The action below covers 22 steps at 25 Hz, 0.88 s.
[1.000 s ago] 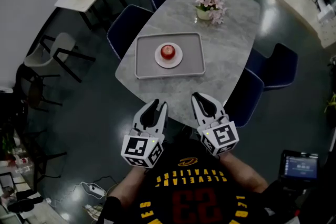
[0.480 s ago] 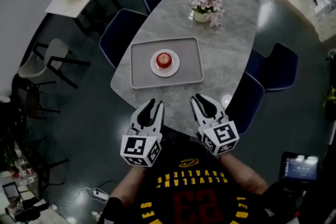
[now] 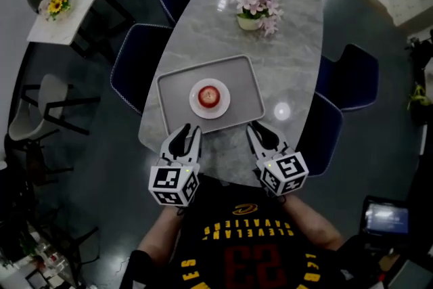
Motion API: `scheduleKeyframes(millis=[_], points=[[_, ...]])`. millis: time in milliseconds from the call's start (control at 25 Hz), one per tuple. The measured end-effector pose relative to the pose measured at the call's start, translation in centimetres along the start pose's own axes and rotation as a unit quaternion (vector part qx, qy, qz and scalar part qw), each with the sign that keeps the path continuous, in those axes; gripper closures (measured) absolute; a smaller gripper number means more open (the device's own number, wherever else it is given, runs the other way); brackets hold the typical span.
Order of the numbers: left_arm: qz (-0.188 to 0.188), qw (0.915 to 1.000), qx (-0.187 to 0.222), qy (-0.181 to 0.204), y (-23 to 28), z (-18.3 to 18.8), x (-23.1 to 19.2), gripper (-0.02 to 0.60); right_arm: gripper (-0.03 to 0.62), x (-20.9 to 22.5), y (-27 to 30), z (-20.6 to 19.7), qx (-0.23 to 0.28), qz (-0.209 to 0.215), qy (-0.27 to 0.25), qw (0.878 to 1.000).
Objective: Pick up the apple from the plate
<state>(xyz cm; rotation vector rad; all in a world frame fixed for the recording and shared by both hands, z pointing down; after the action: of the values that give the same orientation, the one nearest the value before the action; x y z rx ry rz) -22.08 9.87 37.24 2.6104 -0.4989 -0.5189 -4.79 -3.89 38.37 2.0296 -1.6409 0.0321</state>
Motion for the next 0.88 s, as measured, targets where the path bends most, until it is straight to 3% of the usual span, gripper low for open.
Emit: scheduleKeyframes(millis=[280,440,880], points=[[0.010,0.9986,-0.047,-0.023,4.6,-0.1,-5.7,0.480,0.549,1.6,4.2,-1.4,-0.032,-0.032,0.050,0.998],[-0.003,0.9948,-0.095,-0.037,7.5,-1.3,-7.6,0.480,0.549,2.8,6.0,-2.6,-0.050,-0.051,0.083,0.994],[-0.032,0.9680,-0.236,-0.078,15.7,-5.5,-11.1,0.480,0.549,6.5,11.1,-7.1,-0.098,-0.088,0.175,0.976]])
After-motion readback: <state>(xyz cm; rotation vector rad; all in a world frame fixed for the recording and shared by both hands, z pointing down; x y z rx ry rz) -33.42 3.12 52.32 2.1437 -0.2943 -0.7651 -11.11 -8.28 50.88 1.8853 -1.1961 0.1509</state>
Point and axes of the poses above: the fingertips, and each gripper's own axes: y forward along the fingers, x to its right, z out of its top, the point moved 7 cm from there along -y, backward along the fingers, and after that the axes turned 8 degrees about z, right-handed, at the moved point
